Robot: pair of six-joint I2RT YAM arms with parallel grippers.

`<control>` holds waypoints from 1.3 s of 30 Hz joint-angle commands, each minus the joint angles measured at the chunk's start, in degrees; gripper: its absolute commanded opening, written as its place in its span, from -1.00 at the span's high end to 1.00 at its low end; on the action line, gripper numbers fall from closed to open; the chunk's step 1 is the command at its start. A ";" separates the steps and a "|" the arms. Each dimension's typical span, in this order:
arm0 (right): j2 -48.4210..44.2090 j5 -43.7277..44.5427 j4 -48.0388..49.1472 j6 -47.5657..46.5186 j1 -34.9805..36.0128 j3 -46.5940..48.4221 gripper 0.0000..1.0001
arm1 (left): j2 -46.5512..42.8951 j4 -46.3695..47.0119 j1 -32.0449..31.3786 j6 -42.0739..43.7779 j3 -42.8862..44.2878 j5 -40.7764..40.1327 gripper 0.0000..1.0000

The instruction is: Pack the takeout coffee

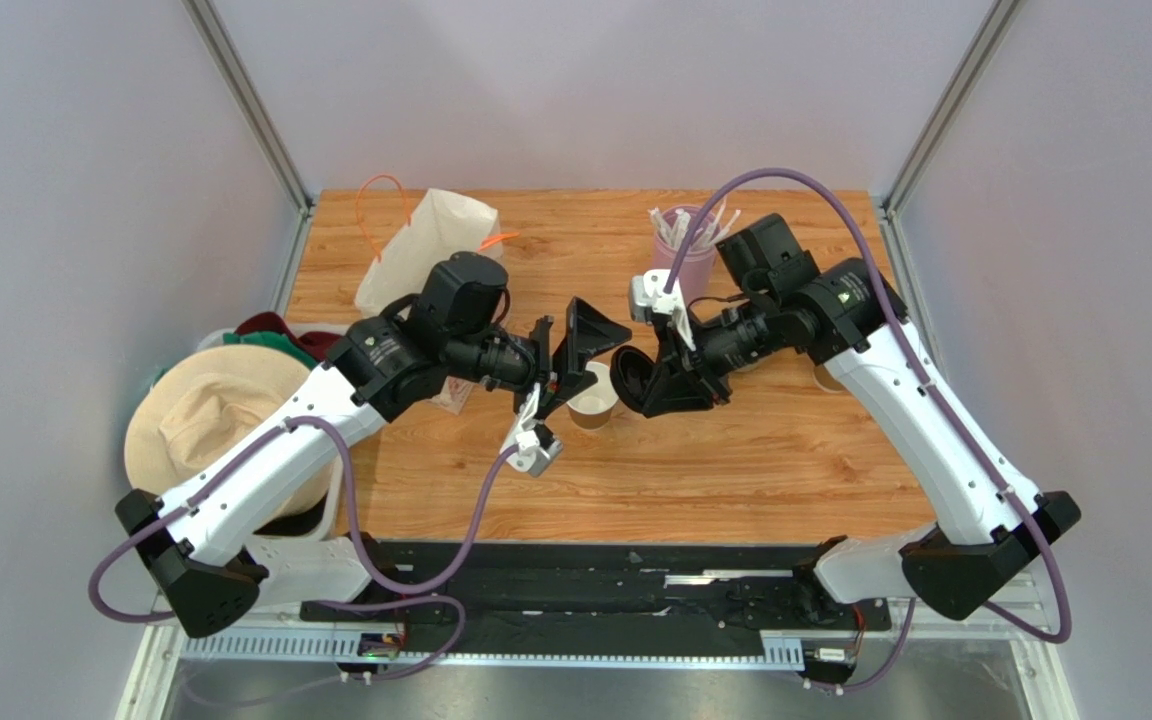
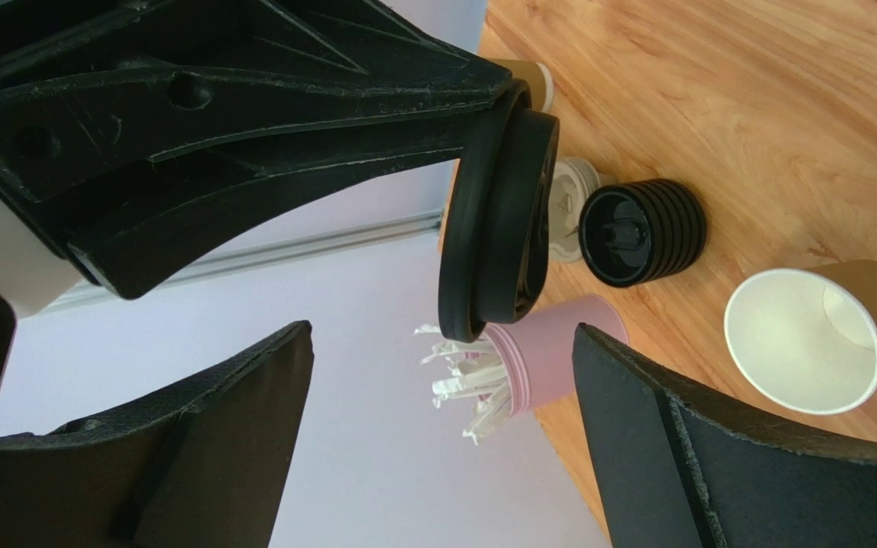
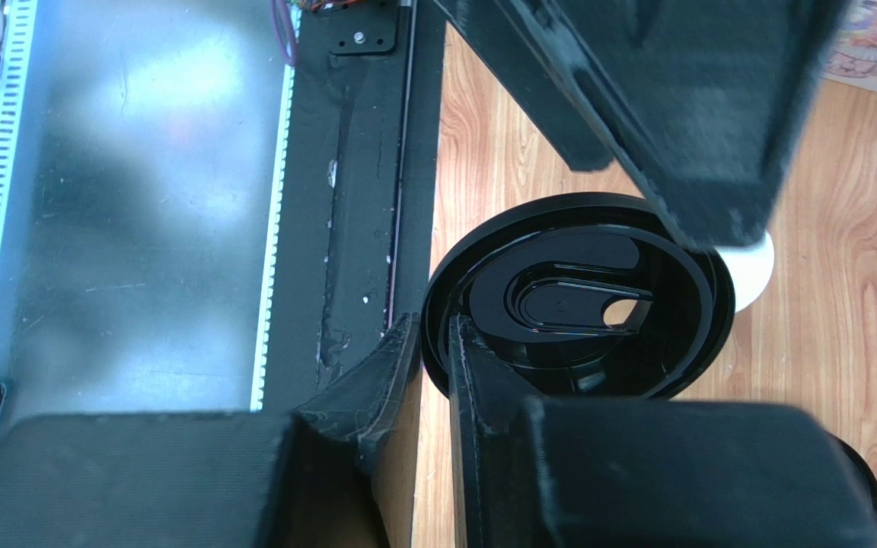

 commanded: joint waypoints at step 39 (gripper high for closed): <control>-1.53 4.93 -3.76 2.52 5.57 0.49 0.65 | 2.51 -7.00 -8.23 -1.51 2.95 -1.97 -0.25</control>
